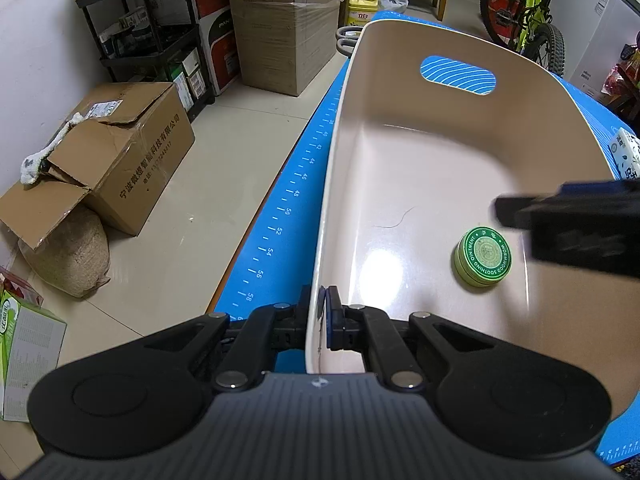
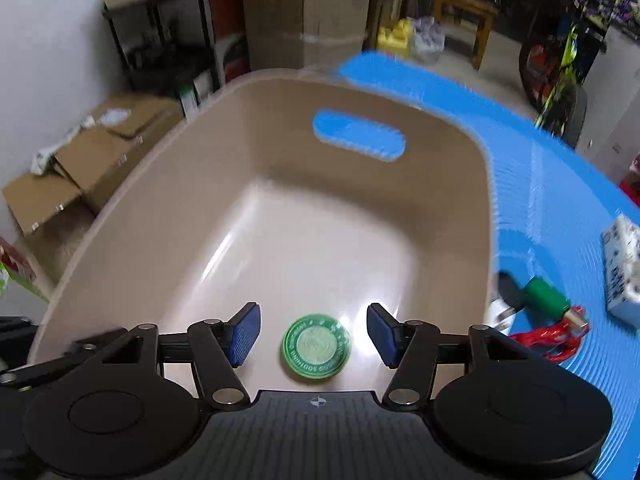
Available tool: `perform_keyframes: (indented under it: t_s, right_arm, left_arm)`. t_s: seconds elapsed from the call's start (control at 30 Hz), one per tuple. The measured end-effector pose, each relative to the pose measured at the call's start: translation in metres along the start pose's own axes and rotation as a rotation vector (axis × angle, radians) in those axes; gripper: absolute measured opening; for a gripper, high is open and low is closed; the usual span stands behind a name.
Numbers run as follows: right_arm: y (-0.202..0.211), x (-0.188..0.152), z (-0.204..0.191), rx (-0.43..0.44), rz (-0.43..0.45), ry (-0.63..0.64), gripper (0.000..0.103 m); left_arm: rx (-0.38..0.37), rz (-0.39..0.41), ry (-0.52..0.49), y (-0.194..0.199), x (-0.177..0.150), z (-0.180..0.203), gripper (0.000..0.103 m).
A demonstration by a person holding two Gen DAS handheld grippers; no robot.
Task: Organize rigid objects
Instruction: 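Carry the green tin into the bin and release it with the right gripper, then move the right gripper to the red-patterned box and grasp it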
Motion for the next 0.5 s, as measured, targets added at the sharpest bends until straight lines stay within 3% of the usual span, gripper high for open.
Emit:
perform_keyframes:
  t_s: [0.27, 0.5]
  right_arm:
    - [0.071, 0.010, 0.042, -0.013, 0.153, -0.038, 0.072]
    - [0.099, 0.002, 0.105, -0.054, 0.224, -0.135, 0.074]
  left_arm:
    - [-0.001, 0.000, -0.004, 0.000, 0.000, 0.001, 0.008]
    - [-0.004, -0.001, 0.003, 0.000, 0.000, 0.001, 0.008]
Point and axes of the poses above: each gripper's, at about its wrist camera, not at the fingertips, and y roughly against the way its jaws point, z to its right, x to its top, the point moved 9 cm from there along -y, roughly the way its jaws point, and after that the axes turned 6 degrees about -y, right-handed, at the moved point
